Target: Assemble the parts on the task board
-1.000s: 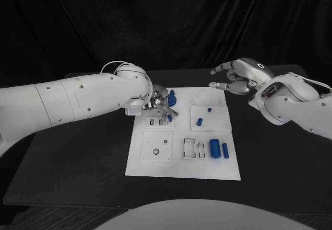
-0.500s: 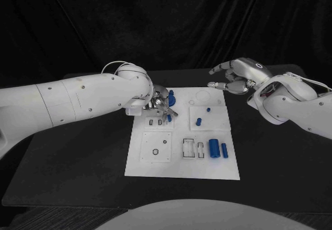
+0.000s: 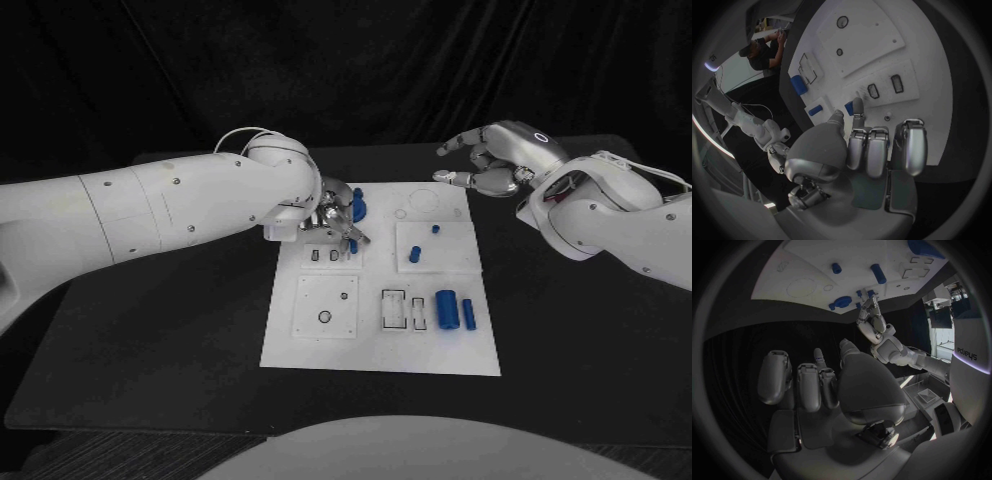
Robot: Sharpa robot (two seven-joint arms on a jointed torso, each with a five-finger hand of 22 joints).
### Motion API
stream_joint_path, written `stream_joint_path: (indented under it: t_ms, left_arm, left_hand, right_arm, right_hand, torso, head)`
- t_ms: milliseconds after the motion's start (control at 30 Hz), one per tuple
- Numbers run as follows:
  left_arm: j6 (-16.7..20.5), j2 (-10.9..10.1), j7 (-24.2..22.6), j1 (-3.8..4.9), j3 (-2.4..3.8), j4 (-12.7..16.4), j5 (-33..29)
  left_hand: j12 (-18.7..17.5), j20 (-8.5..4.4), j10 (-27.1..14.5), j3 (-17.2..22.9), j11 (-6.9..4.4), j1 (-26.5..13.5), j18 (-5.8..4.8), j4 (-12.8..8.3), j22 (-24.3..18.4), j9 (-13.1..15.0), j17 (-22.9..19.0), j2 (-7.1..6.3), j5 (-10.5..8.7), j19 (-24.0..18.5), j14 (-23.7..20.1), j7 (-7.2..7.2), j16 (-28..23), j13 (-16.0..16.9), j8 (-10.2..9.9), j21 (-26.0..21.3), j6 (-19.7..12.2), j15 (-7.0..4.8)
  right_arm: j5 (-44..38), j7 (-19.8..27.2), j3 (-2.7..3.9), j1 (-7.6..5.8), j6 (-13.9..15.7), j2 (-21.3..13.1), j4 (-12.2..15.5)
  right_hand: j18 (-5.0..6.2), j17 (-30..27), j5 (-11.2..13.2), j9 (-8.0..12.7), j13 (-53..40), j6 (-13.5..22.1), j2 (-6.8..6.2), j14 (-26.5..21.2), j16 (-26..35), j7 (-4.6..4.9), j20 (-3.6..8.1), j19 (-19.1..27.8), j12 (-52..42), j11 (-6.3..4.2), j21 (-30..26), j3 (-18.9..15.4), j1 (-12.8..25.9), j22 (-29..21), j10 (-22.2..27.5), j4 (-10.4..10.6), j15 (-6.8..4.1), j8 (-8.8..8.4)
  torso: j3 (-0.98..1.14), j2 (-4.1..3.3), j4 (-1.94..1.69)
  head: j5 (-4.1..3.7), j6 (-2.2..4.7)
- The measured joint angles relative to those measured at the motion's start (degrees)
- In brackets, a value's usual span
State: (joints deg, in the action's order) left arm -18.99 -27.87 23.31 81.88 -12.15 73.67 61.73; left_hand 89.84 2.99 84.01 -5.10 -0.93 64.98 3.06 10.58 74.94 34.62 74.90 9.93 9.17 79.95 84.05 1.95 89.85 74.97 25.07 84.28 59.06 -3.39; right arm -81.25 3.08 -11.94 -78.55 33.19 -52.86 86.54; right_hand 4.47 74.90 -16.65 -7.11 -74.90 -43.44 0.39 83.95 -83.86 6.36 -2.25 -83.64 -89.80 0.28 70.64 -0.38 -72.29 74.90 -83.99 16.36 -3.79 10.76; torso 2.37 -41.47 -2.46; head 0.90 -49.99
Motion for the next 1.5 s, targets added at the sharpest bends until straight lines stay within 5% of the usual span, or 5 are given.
stream_joint_path:
  t_ms: [200,600,933,1100,1500]
  left_arm:
    - [-0.23,0.10,-0.04,-0.03,0.00,-0.07,0.01]
    - [-0.59,0.16,-0.11,-0.06,0.00,-0.16,0.01]
    - [-0.66,0.05,-0.26,-0.06,0.08,-0.15,-0.02]
    - [-0.66,-0.06,-0.40,-0.06,0.09,-0.11,-0.03]
    - [0.10,-1.86,-0.30,-0.10,0.00,0.85,0.00]
  left_hand:
    - [0.00,0.00,-0.09,2.24,-0.27,1.69,0.00,-2.24,0.00,0.86,0.00,-0.27,2.41,0.00,0.00,0.00,0.00,0.00,-1.33,-0.29,0.00,0.00]
    - [0.00,-0.20,0.03,4.05,-0.39,2.06,0.00,-3.86,-0.01,1.41,0.00,-0.62,3.57,-0.21,0.00,0.00,0.00,0.01,-2.34,-0.51,0.00,0.01]
    - [-0.04,-0.19,0.03,10.19,-0.39,3.50,0.00,-7.09,-0.02,2.77,0.00,-1.43,7.71,-0.42,0.00,0.41,0.00,0.00,-4.64,-1.12,-0.06,0.01]
    - [-0.04,-0.21,0.03,14.03,-0.39,2.11,-0.01,-8.30,-0.02,3.64,0.02,-2.84,9.91,-0.61,0.00,0.62,0.00,0.00,-5.50,-1.34,-0.23,0.01]
    - [-0.04,-0.20,0.03,20.13,-0.39,-0.63,0.00,-8.83,-0.02,6.12,0.04,-6.47,11.69,-0.61,0.00,0.32,0.00,0.00,-6.79,-1.55,0.08,0.01]
  right_arm:
    - [0.00,-0.02,0.00,0.00,-0.03,0.01,0.00]
    - [-0.01,-0.12,0.00,0.00,-0.15,0.04,-0.01]
    - [-0.01,-0.29,0.00,0.01,-0.38,-0.01,-0.03]
    - [-0.01,-0.39,0.00,0.08,-0.55,-0.04,-0.03]
    - [-0.01,-0.72,0.00,0.31,-1.01,-0.24,0.05]
  right_hand:
    - [0.00,0.00,-0.18,0.00,-0.02,0.00,0.00,0.00,0.00,0.00,0.00,0.00,0.00,0.00,-0.10,0.00,0.00,0.04,0.00,0.00,0.00,0.00]
    - [0.00,0.00,-0.21,0.00,-0.04,0.01,0.23,0.00,0.23,-0.01,-0.02,0.01,0.00,0.00,-0.10,0.00,-0.24,0.04,0.00,0.00,0.00,0.00]
    - [0.00,0.00,-0.41,0.00,-0.03,-0.18,0.23,0.00,0.23,0.18,-0.21,0.21,0.00,0.00,-0.41,0.00,-0.24,0.03,0.00,0.00,0.00,0.00]
    - [0.00,0.00,-0.41,0.00,-0.03,-0.18,0.23,0.00,0.45,0.18,-0.21,0.21,0.00,0.00,-0.41,0.00,-0.24,0.02,0.00,0.00,0.00,0.00]
    - [0.00,0.00,-0.40,0.01,-0.03,-0.18,0.45,0.00,0.45,0.18,-0.21,0.21,0.00,-0.01,-0.76,0.00,-0.47,0.02,-0.01,0.00,0.00,0.00]
  torso:
    - [0.00,0.01,-0.04]
    - [-0.01,0.03,0.00]
    - [-0.01,0.05,0.00]
    - [-0.03,0.06,0.00]
    - [-0.19,0.13,0.04]
  head:
    - [0.00,0.00]
    - [0.14,0.00]
    - [-0.02,0.00]
    - [0.07,0.00]
    - [0.32,0.00]
